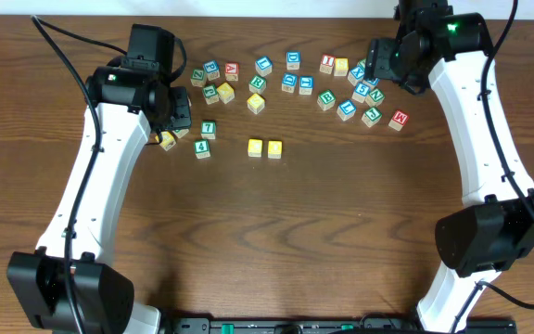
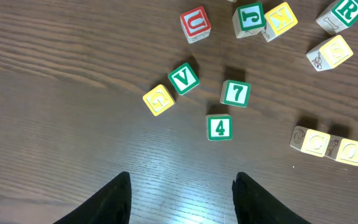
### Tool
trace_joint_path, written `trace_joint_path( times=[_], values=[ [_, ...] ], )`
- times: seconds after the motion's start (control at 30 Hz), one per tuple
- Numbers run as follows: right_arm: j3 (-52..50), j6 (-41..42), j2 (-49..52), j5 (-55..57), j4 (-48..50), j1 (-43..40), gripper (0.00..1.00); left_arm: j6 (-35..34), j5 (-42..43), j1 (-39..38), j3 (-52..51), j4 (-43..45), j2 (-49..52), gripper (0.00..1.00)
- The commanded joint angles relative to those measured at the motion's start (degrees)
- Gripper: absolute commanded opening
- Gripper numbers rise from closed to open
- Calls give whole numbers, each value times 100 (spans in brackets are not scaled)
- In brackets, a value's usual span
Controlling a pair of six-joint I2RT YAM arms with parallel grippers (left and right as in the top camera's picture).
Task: Spell out CORL
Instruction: 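Lift the left gripper away and back toward the upper left, then move the left gripper over the green R block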
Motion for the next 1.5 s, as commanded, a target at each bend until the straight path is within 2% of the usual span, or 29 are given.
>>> trace_joint_path(
  times=[0.0, 0.13, 0.63, 0.7, 0.8, 0.9, 0.97, 1.27, 1.47],
  values=[
    [96, 76, 50, -35, 66, 96, 76, -63, -33, 24, 68, -39, -94, 52],
    [96, -35, 50, -44, 20, 120, 73, -63, -33, 24, 68, -63, -94, 52],
    [96, -308, 50, -337, 46, 286, 72, -70, -31, 24, 68, -76, -94, 52],
    [96, -306, 50, -337, 105, 363, 72, -249, -26, 22, 68, -26, -94, 52],
    [96, -286, 50, -337, 234, 463, 73, -280, 280, 9, 48, 313, -85, 52],
    [96, -151, 50, -337, 356, 483, 75, 177, 907, -31, 31, 879, -39, 56],
    [96, -151, 50, -339, 361, 483, 75, 245, 1108, -83, 31, 1204, 35, 58],
    [96, -221, 50, -334, 125, 372, 78, 435, 1134, -614, 229, 2072, 876, 61],
    [96, -278, 50, -334, -214, 243, 81, 846, 1132, -881, 1856, 1534, 2302, 64]
  ],
)
